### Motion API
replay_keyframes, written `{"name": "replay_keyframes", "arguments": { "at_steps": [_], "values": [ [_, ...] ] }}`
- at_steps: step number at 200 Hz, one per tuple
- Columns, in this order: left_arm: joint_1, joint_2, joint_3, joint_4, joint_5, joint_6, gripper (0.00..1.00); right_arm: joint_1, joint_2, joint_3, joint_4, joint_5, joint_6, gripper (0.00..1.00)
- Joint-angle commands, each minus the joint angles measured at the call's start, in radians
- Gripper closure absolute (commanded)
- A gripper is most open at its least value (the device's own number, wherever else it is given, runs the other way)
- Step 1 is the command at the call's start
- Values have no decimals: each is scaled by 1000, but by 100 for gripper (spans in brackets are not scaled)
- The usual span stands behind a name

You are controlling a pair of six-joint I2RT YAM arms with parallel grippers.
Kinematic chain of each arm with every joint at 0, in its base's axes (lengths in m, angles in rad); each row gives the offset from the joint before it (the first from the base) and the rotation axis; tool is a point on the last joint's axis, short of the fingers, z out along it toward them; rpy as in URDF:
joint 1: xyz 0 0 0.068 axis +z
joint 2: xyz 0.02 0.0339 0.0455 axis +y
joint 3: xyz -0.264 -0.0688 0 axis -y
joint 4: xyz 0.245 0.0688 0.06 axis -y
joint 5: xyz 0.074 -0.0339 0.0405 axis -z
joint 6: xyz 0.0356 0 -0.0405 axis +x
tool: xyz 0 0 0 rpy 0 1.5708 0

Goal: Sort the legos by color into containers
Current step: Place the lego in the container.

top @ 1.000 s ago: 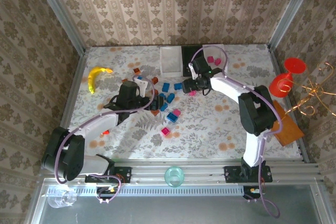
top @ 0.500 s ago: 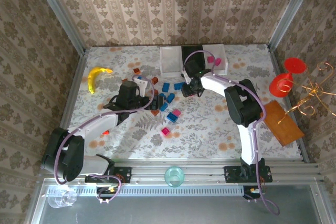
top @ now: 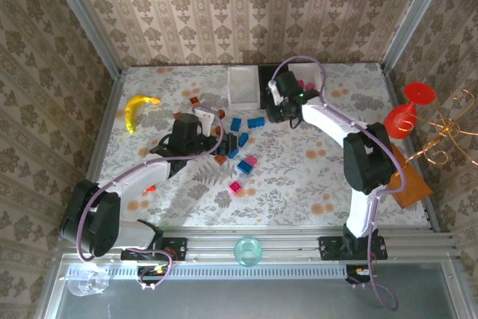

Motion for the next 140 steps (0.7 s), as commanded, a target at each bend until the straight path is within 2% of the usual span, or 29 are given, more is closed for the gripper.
{"name": "replay_keyframes", "arguments": {
  "at_steps": [1, 51, 102, 118, 140],
  "values": [
    [-31, 12, 52, 59, 20, -21, 1, -82, 14, 71, 69, 112, 74, 65],
    [-69, 16, 70, 70, 21, -32, 1, -207, 245, 351, 53, 232, 194, 66],
    [-82, 0, 60, 61, 6, -33, 1, -254, 492, 677, -112, 155, 208, 62],
    [-82, -3, 59, 54, -2, -27, 1, -254, 518, 733, -142, 129, 193, 58],
    [-82, -6, 56, 46, -16, -23, 1, -255, 491, 722, -146, 127, 179, 48]
  ]
}}
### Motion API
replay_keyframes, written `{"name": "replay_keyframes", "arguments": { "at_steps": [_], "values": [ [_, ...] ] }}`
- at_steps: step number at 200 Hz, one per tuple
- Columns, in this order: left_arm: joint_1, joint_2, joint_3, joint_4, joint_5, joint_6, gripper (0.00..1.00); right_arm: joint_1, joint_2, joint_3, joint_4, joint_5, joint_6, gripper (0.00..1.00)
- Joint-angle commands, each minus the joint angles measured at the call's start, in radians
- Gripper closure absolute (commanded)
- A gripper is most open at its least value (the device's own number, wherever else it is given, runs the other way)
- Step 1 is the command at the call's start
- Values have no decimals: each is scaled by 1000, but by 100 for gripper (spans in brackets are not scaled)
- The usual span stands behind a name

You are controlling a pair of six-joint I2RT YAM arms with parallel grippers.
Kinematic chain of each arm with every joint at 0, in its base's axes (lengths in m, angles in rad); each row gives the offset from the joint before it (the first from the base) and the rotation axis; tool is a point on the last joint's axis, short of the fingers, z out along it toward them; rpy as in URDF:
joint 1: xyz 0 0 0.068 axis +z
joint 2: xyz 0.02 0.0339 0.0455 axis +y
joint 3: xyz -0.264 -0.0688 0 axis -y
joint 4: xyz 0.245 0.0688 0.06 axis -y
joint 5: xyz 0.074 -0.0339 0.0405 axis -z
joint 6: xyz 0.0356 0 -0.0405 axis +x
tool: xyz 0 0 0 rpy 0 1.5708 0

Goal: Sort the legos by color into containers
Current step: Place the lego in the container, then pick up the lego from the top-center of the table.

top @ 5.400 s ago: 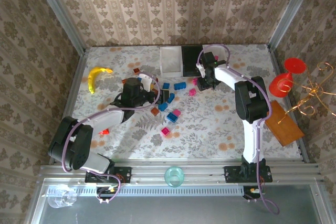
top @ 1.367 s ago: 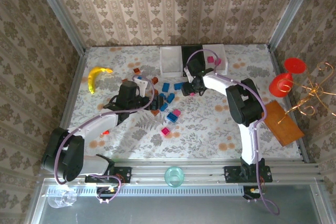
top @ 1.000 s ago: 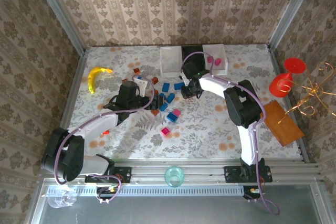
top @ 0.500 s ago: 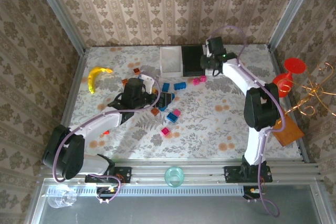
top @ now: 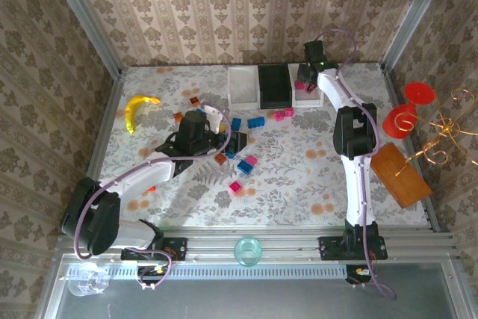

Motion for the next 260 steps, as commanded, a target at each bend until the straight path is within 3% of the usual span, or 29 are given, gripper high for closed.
{"name": "replay_keyframes", "arguments": {
  "at_steps": [1, 35, 76, 99, 141, 192, 260],
  "values": [
    [-8, -18, 10, -4, -21, -11, 1, 6, -27, 37, -67, -24, -10, 48],
    [-7, -20, 0, -13, -40, 1, 0, 17, -179, -119, -20, -26, -30, 40],
    [11, -18, -23, -35, -73, 17, 0, 105, -488, -617, 175, -57, -41, 34],
    [27, -22, -39, -36, -73, 13, 0, 167, -550, -776, 248, -42, -29, 32],
    [33, -16, -33, -41, -62, 15, 0, 189, -447, -760, 275, -21, 11, 32],
    [33, -20, -45, -30, -65, 2, 0, 186, -322, -663, 249, 2, 29, 44],
    [33, -21, -48, -28, -65, 4, 0, 167, -277, -631, 231, -18, 26, 54]
  ]
}}
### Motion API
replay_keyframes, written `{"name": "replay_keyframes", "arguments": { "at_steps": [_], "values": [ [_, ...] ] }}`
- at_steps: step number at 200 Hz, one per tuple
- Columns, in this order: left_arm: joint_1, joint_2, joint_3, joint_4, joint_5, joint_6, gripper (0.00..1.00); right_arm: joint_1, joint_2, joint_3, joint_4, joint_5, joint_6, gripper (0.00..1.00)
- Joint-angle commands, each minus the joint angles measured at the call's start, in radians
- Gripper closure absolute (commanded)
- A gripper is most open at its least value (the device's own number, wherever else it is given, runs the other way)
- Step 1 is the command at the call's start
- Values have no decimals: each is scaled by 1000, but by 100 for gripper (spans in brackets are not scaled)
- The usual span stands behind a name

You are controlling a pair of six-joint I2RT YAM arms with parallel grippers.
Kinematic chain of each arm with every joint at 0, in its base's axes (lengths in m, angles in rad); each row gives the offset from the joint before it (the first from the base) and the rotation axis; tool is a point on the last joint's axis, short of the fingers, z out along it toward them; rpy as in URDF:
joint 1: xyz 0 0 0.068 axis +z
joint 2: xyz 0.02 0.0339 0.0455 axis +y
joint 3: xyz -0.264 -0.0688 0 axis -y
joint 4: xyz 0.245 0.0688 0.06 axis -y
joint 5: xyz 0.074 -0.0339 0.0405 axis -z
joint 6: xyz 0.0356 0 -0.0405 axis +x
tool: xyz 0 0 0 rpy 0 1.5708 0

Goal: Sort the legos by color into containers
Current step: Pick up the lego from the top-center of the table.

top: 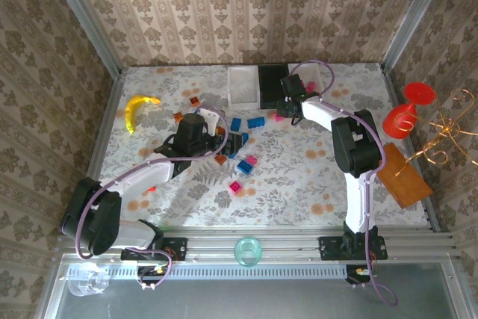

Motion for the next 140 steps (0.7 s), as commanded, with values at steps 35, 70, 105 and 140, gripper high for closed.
{"name": "replay_keyframes", "arguments": {
  "at_steps": [35, 70, 105, 140],
  "values": [
    [5, -16, -15, 9, -3, -1, 0, -27, 39, 35, -36, -1, 11, 56],
    [5, -16, -17, 12, -1, -1, 0, -34, 50, 36, -40, -23, 7, 56],
    [5, -13, -18, 14, -1, -2, 0, -43, 53, 39, -40, -54, -8, 60],
    [5, -13, -20, 16, 2, -3, 0, -45, -35, -35, -19, -53, -16, 65]
  ]
}}
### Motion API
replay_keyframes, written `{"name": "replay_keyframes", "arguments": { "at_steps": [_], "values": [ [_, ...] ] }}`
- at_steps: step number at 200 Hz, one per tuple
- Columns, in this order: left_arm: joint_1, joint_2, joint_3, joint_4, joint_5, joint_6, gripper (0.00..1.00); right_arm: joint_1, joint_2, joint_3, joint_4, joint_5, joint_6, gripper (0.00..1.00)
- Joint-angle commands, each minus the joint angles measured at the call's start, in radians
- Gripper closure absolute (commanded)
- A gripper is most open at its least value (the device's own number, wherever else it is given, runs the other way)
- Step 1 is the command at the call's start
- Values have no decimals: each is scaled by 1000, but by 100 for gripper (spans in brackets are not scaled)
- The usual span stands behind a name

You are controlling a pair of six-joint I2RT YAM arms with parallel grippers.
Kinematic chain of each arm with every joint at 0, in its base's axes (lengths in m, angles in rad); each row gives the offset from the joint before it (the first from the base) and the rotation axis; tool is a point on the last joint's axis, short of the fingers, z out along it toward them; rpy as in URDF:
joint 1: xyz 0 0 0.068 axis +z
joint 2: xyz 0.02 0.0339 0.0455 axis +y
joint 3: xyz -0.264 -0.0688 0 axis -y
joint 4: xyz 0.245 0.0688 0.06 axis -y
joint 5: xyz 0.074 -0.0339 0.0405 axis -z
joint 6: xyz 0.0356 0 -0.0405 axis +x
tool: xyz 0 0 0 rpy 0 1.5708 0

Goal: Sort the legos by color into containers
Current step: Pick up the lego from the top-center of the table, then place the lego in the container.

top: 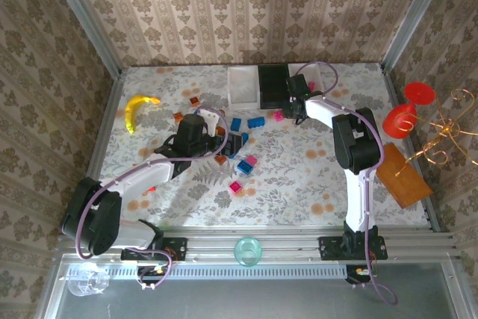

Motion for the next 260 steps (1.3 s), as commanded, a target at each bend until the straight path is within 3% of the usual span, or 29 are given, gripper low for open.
{"name": "replay_keyframes", "arguments": {
  "at_steps": [1, 32, 57, 93, 117, 181, 210, 237, 260],
  "values": [
    [5, -13, -13, 16, 2, -3, 0, -6, -78, -49, -1, -20, -7, 65],
    [-1, 8, -10, 73, 35, -15, 0, -4, -254, -192, 60, -29, 6, 66],
    [-21, 34, 6, 173, 79, -33, 0, -3, -324, -210, 99, -9, -16, 66],
    [-63, 102, 39, 318, 145, -12, 0, -13, -252, -66, 42, 149, -86, 66],
    [-73, 145, 56, 390, 171, -48, 0, -47, -160, 62, -7, 174, -84, 66],
    [-77, 180, 159, 180, 112, -25, 1, -117, 164, 502, -190, 122, -51, 63],
    [-77, 177, 178, 117, 90, -11, 1, -122, 255, 662, -268, 82, -61, 57],
    [-71, 161, 179, 43, 51, 15, 0, -118, 224, 667, -284, 70, -71, 49],
    [-51, 123, 150, -31, 8, 35, 0, -99, 104, 518, -234, 61, -76, 40]
  ]
}}
